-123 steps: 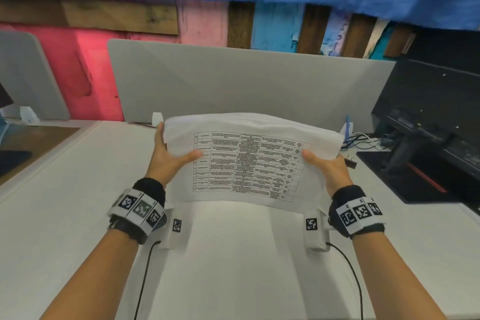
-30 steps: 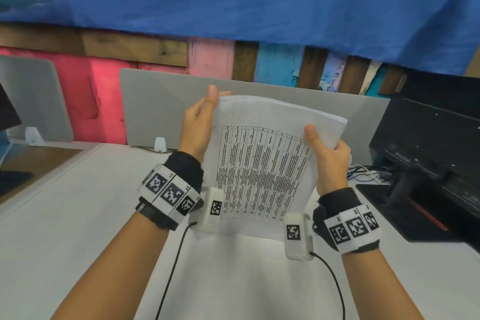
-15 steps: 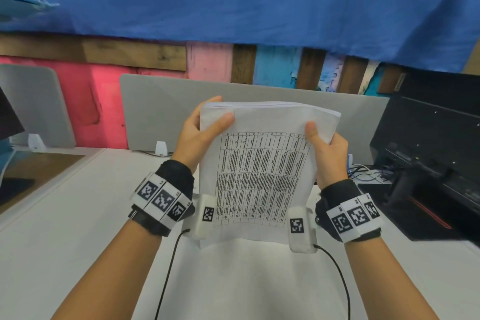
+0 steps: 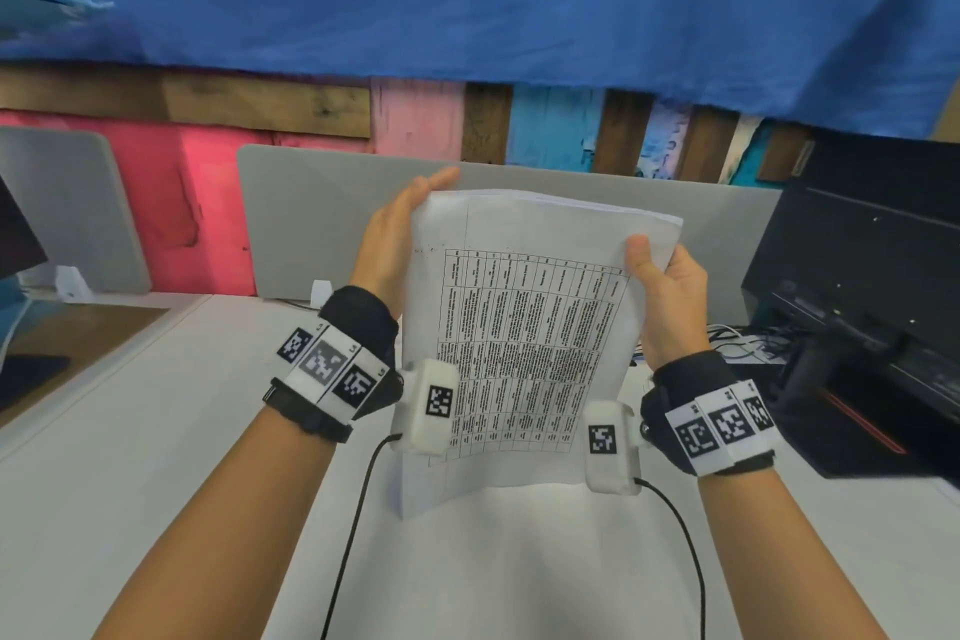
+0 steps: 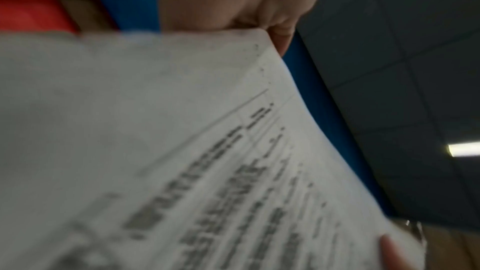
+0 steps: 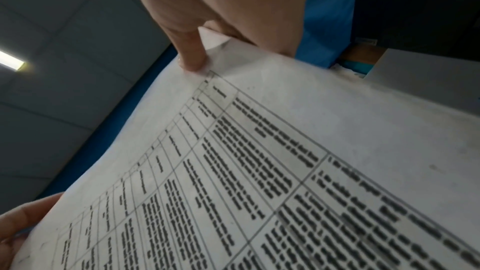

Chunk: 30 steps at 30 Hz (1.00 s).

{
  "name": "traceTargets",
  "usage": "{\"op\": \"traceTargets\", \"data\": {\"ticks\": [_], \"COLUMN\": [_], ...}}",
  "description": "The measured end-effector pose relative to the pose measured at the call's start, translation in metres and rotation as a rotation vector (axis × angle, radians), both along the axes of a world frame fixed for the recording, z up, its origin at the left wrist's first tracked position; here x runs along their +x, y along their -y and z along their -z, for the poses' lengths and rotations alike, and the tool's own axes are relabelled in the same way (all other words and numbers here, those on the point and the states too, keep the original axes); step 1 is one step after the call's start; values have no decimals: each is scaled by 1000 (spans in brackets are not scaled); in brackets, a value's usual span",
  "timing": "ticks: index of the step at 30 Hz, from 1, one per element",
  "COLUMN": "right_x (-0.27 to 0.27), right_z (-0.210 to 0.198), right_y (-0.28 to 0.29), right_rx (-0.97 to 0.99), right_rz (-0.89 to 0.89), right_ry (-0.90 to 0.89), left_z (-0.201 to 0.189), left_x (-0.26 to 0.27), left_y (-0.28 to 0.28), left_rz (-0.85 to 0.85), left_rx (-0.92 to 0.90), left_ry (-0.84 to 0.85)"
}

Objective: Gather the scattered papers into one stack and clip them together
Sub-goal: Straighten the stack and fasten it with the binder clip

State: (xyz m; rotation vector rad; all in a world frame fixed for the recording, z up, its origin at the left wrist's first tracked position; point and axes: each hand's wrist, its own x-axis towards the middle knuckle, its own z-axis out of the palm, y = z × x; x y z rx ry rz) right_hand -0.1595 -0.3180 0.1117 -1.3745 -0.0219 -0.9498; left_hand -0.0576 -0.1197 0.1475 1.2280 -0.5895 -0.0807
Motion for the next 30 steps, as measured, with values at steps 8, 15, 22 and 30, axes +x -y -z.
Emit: {"op": "traceTargets", "data": {"ticks": [8,15,22,30], "right_x": [-11,-1,-14,-4], "right_z": [-5,9,4,11], "right_y": [6,-14,-6,-11], "right_rx": [-53,93,7,40], "right_rz": [-179,5,-11,69], "right_ry": [-141,-132,-80,-83], "left_z": [26,15,19,21], "left_x": [25,6,14,8], "left_y": [-5,6,-7,0], "left_rz": [185,131,119,136], "left_rx": [96,155,66,182], "left_ry": [47,83,75,69]}}
